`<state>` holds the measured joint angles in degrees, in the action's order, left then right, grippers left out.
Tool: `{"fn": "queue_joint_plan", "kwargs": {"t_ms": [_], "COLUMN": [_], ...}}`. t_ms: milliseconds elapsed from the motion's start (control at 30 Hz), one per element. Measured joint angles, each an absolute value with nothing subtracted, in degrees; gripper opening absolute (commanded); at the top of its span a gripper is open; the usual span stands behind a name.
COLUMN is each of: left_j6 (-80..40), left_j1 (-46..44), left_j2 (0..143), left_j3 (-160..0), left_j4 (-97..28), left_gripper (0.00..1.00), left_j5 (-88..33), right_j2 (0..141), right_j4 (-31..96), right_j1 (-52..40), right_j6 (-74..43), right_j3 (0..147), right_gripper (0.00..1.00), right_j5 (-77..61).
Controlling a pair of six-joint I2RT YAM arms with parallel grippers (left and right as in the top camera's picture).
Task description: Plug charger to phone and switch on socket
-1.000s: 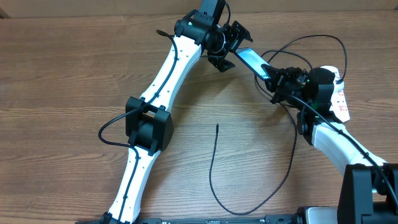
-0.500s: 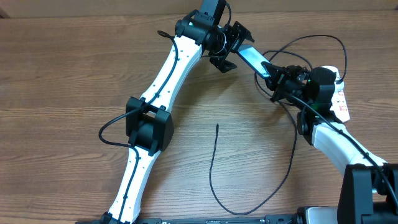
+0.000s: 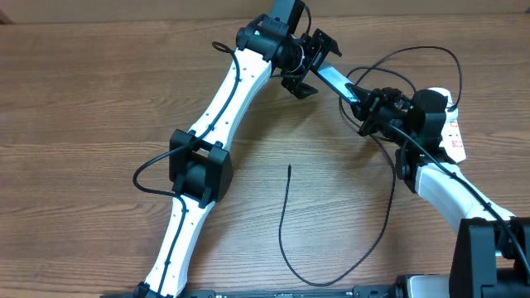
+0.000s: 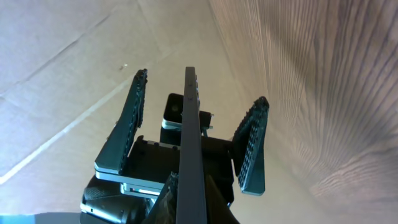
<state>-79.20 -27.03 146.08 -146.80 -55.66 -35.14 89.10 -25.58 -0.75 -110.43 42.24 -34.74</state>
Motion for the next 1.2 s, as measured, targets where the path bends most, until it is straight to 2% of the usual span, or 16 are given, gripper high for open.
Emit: {"fn": "queue_joint_plan", "kwargs": {"t_ms": [133,400,633,700,733,833,933,967,1100,1200], "left_j6": [-79.37,-79.59,-79.57,-79.59,-79.57,-79.75,-79.79,-79.79,-79.92,-79.99], "left_j1": [-27.05,-27.05,-27.05,-27.05,-27.05,-27.05,-27.16,-27.31,-27.59,-27.77], "left_j2": [146.08,146.08,146.08,146.08,146.08,146.08,146.08,146.08,146.08,146.08], "left_j3": [-146.8,-146.8,-146.8,-146.8,-146.8,-146.8,-146.8,-146.8,-146.8,-146.8], "left_j4": [-55.66,-55.66,-55.66,-55.66,-55.66,-55.64,-55.64,-55.64,-55.66,-55.68], "left_gripper": [0.98,0.87,0.83,0.77,0.7,0.68,0.68,0.75,0.82,0.82], "left_j5": [-35.14,-35.14,-35.14,-35.14,-35.14,-35.11,-34.87,-34.85,-34.81,-34.35], "right_j2": [89.1,89.12,89.12,89.12,89.12,89.21,89.21,89.21,89.21,89.21], "right_j4": [-25.5,-24.01,-23.62,-22.57,-21.87,-21.28,-21.23,-21.19,-21.19,-21.21], "right_j1": [-0.75,-0.75,-0.75,-0.75,-0.75,-0.75,-0.75,-0.75,-0.75,-0.75], "right_j6": [-112.86,-114.45,-114.83,-114.89,-114.85,-114.93,-114.91,-115.02,-115.07,-115.09], "right_j3": [42.24,42.24,42.24,42.24,42.24,42.24,42.24,42.24,42.24,42.24], "right_gripper": [0.04,0.04,0.04,0.04,0.04,0.04,0.04,0.04,0.04,0.04], "right_j5": [-35.18,-35.57,-35.57,-35.44,-35.24,-34.04,-33.76,-33.56,-33.45,-33.41]}}
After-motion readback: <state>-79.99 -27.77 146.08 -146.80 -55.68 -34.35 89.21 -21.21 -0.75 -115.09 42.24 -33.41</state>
